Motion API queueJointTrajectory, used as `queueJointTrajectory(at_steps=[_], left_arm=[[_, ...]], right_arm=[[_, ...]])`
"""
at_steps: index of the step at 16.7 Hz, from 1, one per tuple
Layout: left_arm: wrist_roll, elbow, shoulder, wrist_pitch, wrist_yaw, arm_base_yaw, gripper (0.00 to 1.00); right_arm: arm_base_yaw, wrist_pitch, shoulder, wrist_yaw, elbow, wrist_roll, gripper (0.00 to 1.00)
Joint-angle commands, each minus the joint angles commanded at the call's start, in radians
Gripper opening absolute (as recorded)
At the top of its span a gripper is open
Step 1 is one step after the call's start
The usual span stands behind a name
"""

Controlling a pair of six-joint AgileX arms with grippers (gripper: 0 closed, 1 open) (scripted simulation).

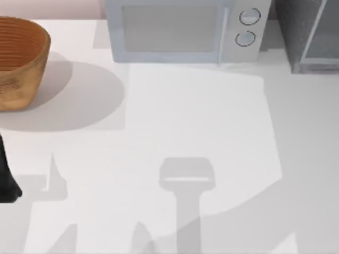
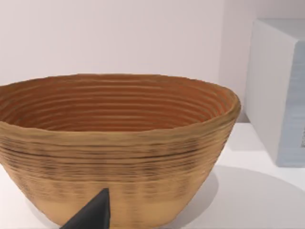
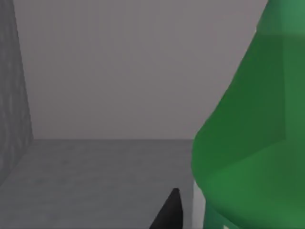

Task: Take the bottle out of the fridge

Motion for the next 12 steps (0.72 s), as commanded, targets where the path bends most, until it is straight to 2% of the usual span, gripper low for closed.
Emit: queueJointTrajectory(at_steps=[9, 12], left_arm=[[0.0, 0.0, 0.0, 0.0, 0.0, 0.0, 1.0], [0.0, 0.0, 0.0, 0.0, 0.0, 0.0, 1.0]], right_arm=[[-0.003, -0.003, -0.004, 0.0, -0.001, 0.002, 0.0], [-0.003, -0.061, -0.047, 0.0, 0.006, 0.003, 0.0]])
